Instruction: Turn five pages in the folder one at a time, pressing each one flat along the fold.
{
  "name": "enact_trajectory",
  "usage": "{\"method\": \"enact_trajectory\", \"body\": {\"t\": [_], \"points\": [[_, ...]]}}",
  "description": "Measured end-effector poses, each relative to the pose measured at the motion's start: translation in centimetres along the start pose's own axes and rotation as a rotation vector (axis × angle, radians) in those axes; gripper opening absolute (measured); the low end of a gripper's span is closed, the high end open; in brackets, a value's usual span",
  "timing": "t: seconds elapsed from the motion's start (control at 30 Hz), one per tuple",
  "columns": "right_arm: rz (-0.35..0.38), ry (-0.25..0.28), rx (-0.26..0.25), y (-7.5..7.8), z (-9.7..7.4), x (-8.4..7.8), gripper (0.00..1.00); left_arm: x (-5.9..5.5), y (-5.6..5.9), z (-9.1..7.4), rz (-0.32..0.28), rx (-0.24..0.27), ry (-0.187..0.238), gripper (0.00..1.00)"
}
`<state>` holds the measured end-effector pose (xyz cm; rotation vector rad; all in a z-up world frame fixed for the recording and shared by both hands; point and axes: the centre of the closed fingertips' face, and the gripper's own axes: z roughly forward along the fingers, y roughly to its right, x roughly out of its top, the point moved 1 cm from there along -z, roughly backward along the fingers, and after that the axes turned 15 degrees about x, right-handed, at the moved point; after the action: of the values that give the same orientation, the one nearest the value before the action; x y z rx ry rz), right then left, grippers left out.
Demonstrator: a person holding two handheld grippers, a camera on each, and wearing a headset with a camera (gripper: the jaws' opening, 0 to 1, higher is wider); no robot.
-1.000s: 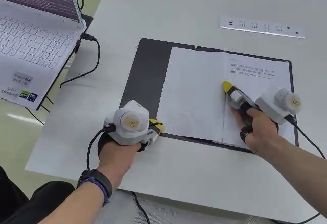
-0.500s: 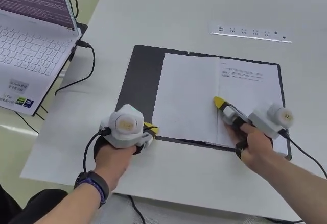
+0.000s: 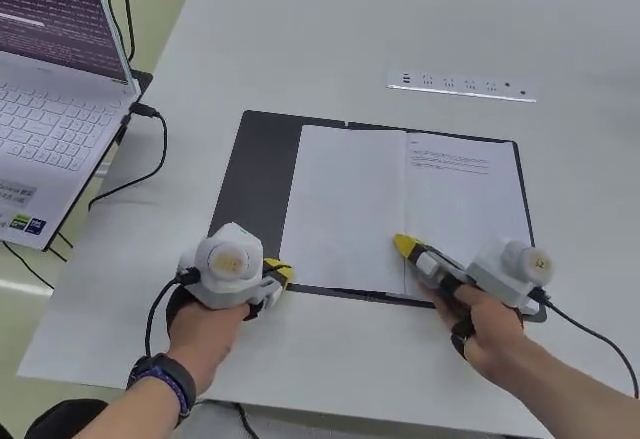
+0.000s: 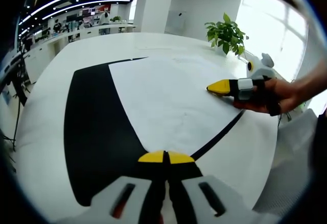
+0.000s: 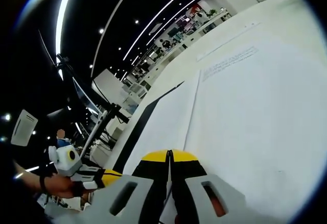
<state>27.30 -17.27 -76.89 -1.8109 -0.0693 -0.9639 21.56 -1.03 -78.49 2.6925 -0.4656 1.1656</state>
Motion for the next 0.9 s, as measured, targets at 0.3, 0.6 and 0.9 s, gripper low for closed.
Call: {"method": "enact_trajectory", "body": {"t": [0.3,0.6,0.9], "points": [[-0.005,-0.022,0.004,-0.3,-1.2,-1.5,0.0,0.0,0.0,0.0,0.002,-0.002,0.003,0.0],[-0.016,-0.042,0.011,-1.1,-2.1,-3.0,0.0,0.0,0.0,0.0,0.005,-0.005,0.005,0.0],[-0.027,-0.058,0.015,-1.6,-2.6,-3.9,0.0,-0.1,0.0,-0.2,0.006,-0.011,0.006,0.0]]}}
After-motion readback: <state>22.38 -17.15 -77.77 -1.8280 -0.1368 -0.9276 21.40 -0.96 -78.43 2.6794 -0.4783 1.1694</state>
